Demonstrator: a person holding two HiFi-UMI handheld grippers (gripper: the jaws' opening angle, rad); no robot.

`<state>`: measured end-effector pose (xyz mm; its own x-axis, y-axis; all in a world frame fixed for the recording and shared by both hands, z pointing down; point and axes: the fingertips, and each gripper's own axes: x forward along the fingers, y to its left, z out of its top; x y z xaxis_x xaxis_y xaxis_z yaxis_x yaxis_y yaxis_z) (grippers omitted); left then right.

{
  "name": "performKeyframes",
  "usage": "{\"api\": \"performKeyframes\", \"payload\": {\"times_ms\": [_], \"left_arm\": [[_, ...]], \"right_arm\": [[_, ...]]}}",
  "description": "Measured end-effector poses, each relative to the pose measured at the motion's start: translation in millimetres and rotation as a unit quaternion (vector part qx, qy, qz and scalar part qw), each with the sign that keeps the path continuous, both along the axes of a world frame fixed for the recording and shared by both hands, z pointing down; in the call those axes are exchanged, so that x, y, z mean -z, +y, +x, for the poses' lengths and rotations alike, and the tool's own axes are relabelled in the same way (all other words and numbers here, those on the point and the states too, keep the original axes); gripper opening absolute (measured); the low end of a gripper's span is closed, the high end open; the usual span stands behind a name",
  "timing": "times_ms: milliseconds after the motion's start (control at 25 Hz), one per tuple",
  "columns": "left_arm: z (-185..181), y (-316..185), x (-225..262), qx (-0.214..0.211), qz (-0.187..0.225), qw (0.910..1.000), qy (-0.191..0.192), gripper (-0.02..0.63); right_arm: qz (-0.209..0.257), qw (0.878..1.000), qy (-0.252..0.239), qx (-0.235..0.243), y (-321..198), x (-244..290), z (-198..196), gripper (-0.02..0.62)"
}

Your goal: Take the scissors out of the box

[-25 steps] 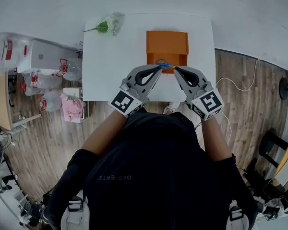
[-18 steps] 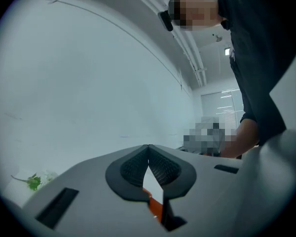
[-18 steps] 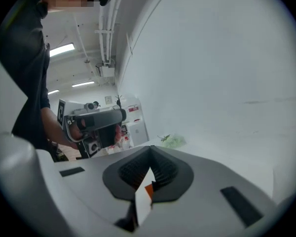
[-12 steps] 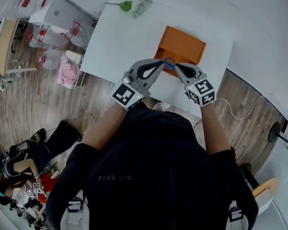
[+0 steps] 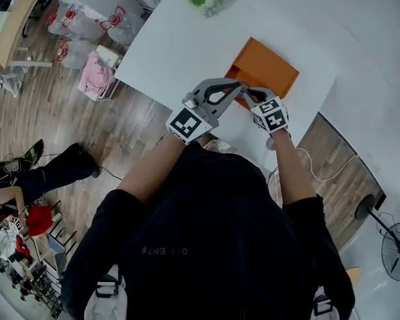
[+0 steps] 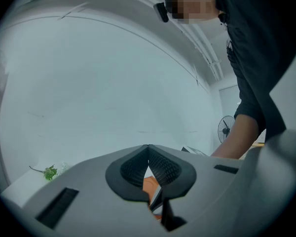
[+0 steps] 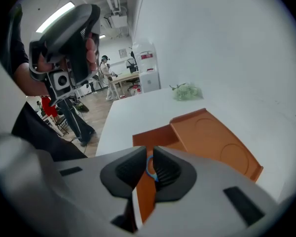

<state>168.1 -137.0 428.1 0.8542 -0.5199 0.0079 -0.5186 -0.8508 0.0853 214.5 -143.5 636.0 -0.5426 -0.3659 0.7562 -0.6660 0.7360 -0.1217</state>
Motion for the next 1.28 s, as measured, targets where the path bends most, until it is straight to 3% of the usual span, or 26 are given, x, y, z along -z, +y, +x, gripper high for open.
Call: {"api": "performKeyframes", "payload": {"times_ms": [440,640,1280], "left_arm": [[-11,-12,-35,0.015,-0.017,0.9997,-0.005,0.02],[-20,-19,-47,0.017,-0.022,0.9995,-0.015,0.02],[-39,-28,-52,0.028,-0.031,0.9991,-0.009,0.02]], "right_arm": [[-0.077,0.99,0.11,0.046,-9,-81,-10,0.115],[-0.079,0.984,0.147,0.06,-14,-98,-9,0.148],[-0.083,0.974,0.189,0.098,-15,-123,-11,0.149]]}}
